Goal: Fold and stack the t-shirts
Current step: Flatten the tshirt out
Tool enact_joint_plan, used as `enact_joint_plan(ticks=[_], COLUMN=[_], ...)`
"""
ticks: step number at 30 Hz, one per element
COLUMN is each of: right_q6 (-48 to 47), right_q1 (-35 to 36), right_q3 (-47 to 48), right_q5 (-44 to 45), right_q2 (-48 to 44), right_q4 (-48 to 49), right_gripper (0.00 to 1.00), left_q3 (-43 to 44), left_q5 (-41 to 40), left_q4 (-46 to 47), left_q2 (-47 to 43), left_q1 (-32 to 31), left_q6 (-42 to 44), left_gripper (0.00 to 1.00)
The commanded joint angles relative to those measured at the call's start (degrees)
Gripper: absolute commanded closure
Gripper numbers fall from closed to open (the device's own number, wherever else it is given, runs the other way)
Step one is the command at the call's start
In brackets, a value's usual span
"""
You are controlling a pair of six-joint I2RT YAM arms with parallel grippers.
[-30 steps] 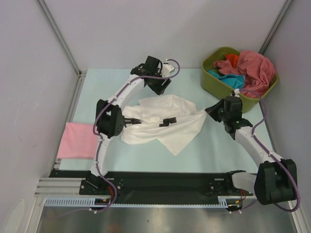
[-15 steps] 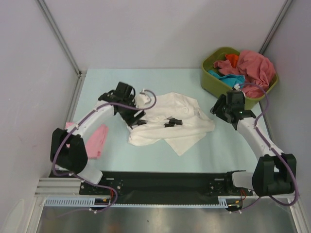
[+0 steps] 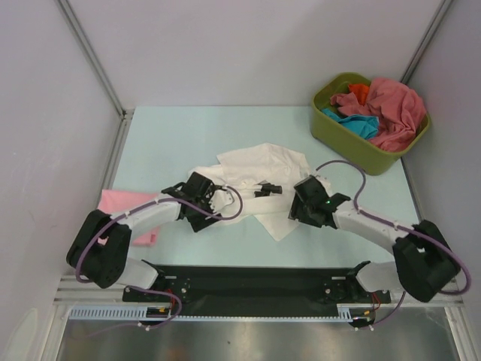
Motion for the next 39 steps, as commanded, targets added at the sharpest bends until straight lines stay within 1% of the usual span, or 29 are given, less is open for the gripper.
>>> enact_joint_plan(ticks=[1,3,5,6,7,8,9,10,11,12,13,15,17,18,19,20,21,22,24,25,27,28,29,31,34,35,37,38,39], right_q6=[3.65,4.09,4.09,4.44,4.70,4.62,4.88,5.14,5.23,5.23,5.15,4.71,2.87,1.99,0.76,-1.77,-3.54,-4.95,-8.55,-9.61,-12.34,-13.04,-13.22,-13.05,-12.61,-12.52,-12.34,-12.52,-12.78], right_q1=[3.19,3.90,4.25,4.17,4.25,4.52,4.69,4.87,4.78,4.78,4.78,4.26,3.21,2.50,1.54,1.36,1.09,1.00,0.92,1.18,1.62,1.79,1.79,1.71,1.44,1.36,0.39,0.04,-1.01], right_q3=[1.65,1.91,1.65,1.56,1.65,1.56,1.56,1.39,1.38,1.38,1.38,1.73,4.35,6.11,7.96,12.07,14.11,16.13,23.22,25.88,31.58,32.75,33.72,34.26,30.85,29.70,26.46,25.56,24.51], right_q5=[3.89,4.51,4.52,4.25,3.73,3.37,3.46,3.98,3.99,4.33,4.69,5.39,5.92,6.53,7.06,7.67,8.29,8.21,8.03,8.03,7.50,7.41,7.67,9.17,11.72,12.16,13.74,14.26,15.40], right_q2=[5.28,9.23,11.26,13.18,14.07,14.52,15.30,15.31,15.23,14.88,13.31,10.67,4.44,1.63,-0.75,-5.56,-7.78,-9.63,-13.77,-14.74,-16.85,-17.64,-18.26,-21.15,-25.02,-25.72,-26.87,-27.05,-27.14], right_q4=[1.97,2.14,4.32,5.04,5.39,6.44,6.97,7.67,7.85,7.77,7.51,6.89,3.91,2.60,-0.29,-1.54,-2.24,-3.38,-4.88,-6.63,-8.05,-9.10,-9.89,-11.56,-12.27,-12.27,-13.06,-13.32,-13.41], right_gripper=[0.36,0.35,0.35,0.36,0.42,0.49,0.59,0.79,0.88,0.95,1.00,1.00,1.00,1.00,1.00,1.00,1.00,1.00,1.00,1.00,1.00,1.00,1.00,1.00,1.00,1.00,1.00,1.00,1.00], left_q3=[-0.28,0.07,1.12,1.56,2.44,2.88,3.49,3.85,4.29,5.42,6.30,8.41,13.41,18.39,21.40,24.48,30.42,33.27,39.85,41.71,46.10,46.91,47.35,45.52,38.94,36.92,30.42,28.31,24.81], left_q5=[-3.22,-4.88,-4.54,-2.54,-1.13,-0.15,2.47,3.10,3.89,4.16,3.38,1.89,1.26,1.96,2.92,4.85,5.47,5.83,6.45,6.53,7.32,7.94,8.81,13.64,21.10,22.69,25.78,26.31,27.09], left_q4=[9.63,11.48,11.93,11.75,11.49,10.27,9.99,9.90,8.86,8.07,7.01,2.80,-2.45,-4.49,-6.51,-10.88,-12.93,-16.86,-20.14,-23.55,-26.64,-29.44,-30.78,-33.50,-35.79,-36.06,-36.24,-35.98,-35.72], left_q2=[2.58,4.51,5.48,5.66,5.84,5.84,6.10,6.01,5.84,5.14,4.53,3.03,-1.18,-2.85,-5.30,-6.28,-7.07,-8.39,-9.80,-10.50,-12.17,-12.61,-13.05,-13.15,-12.53,-12.18,-10.25,-9.46,-7.54], left_q1=[-1.22,-1.22,-1.31,-1.22,-1.22,-1.22,-1.22,-1.22,-1.22,-1.14,-1.14,0.43,3.33,7.87,10.35,12.90,17.10,18.80,21.96,22.33,22.68,22.68,22.68,22.51,20.23,18.92,12.95,8.14,5.74], left_q6=[-0.50,-1.64,-2.00,-2.35,-2.61,-2.70,-3.48,-4.01,-4.37,-4.63,-4.63,-4.02,-3.41,-2.88,-2.79,-1.92,-1.21,-0.34,2.56,3.62,6.61,7.22,8.80,9.51,10.22,10.13,10.13,10.22,10.57], left_gripper=[0.21,0.23,0.25,0.30,0.36,0.45,0.66,0.77,0.87,1.00,1.00,1.00,1.00,1.00,1.00,0.99,1.00,1.00,1.00,1.00,1.00,1.00,1.00,1.00,0.98,0.92,0.86,0.77,0.71])
